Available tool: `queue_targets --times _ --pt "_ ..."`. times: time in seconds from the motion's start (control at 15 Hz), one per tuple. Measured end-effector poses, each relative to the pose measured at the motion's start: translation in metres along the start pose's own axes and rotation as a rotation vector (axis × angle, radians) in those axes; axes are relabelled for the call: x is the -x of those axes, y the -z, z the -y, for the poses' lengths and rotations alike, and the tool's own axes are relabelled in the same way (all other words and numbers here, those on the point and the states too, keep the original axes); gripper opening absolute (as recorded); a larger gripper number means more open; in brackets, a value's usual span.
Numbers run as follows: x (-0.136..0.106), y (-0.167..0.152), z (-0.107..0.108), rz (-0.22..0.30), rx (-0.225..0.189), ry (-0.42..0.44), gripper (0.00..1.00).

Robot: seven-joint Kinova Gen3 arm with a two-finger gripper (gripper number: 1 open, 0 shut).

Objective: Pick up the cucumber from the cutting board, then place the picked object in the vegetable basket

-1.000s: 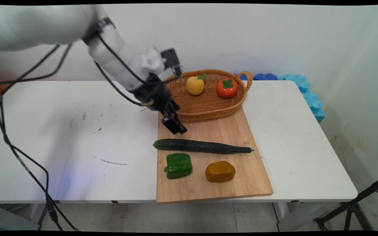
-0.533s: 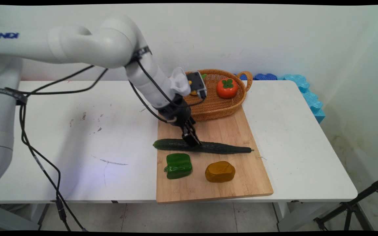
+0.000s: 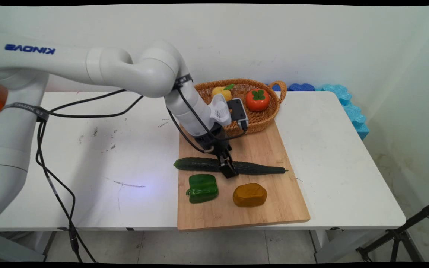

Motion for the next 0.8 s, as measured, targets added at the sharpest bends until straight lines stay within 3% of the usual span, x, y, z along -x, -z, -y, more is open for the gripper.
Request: queue_targets --times 0.2,0.27,0.8 --pt "-0.002 -0.012 -0.001 0.0 -0.003 -0.017 1.0" --pt "-0.003 -0.015 -0.002 -0.001 -0.004 -0.021 0.0" --pt "-0.012 -0.01 -0.008 -0.021 0.001 -0.04 0.0"
